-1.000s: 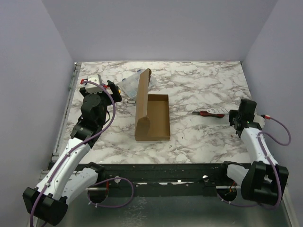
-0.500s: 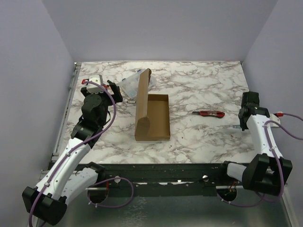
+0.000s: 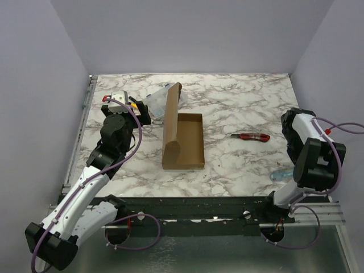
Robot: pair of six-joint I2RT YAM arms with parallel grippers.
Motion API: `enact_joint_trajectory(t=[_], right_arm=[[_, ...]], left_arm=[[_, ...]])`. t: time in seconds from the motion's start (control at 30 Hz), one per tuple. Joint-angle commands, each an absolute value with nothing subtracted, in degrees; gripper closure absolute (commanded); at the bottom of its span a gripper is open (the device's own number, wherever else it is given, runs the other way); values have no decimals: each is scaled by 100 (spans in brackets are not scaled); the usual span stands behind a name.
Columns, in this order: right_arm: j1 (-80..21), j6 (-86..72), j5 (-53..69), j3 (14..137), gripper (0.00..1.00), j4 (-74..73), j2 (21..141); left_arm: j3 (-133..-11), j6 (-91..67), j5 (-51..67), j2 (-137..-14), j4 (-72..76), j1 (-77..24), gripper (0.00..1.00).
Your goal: Unpack the express box
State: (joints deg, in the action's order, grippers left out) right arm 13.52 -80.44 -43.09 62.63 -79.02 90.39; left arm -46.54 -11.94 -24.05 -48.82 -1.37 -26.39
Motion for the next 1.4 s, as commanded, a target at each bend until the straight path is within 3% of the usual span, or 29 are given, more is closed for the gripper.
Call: enact_joint_trajectory(t=[0.0, 0.13, 0.2, 0.43, 0.53, 0.7, 0.8, 0.83, 0.97, 1.1, 1.37], right_arm=[[1371, -8145, -4535, 6696, 100, -8361, 9679], [1376, -8125, -4580, 7165, 99, -8376, 10396], [1371, -8128, -4627, 7334, 93, -8376, 10633], [1351, -7431, -4589, 7609, 41, -7782, 10360], [1235, -6925, -4656, 7584, 26, -7416, 9777], [669, -5486, -4165, 7199, 21, -6126, 8204], [286, -3603, -2641, 6717, 12, -4595, 6965], [282, -3150, -1967, 6569, 3, -4139, 6569], [277, -2268, 309, 6352, 1, -2810, 5305], [281, -2202, 1705, 6562, 0, -1835, 4718], [278, -2273, 1765, 7435, 0, -1149, 4301]], left_arm=[[-4662, -1101, -2520, -4795, -21, -2677, 7], [-4664, -1090, -2546, -4767, -18, -2681, 7], [-4651, -1089, -2544, -4772, -18, -2681, 7], [-4658, -1068, -2549, -4820, -18, -2678, 7], [-4669, -1065, -2559, -4825, -18, -2674, 7], [-4678, -1050, -2609, -4795, -27, -2655, 7], [-4760, -1138, -2620, -4765, -34, -2646, 7], [-4819, -1189, -2627, -4764, -28, -2640, 6], [-5334, -1351, -2539, -4751, -88, -2637, 5], [-6055, -1425, -2418, -4772, -185, -2645, 5], [-7180, -1482, -2405, -4279, -199, -2646, 5]])
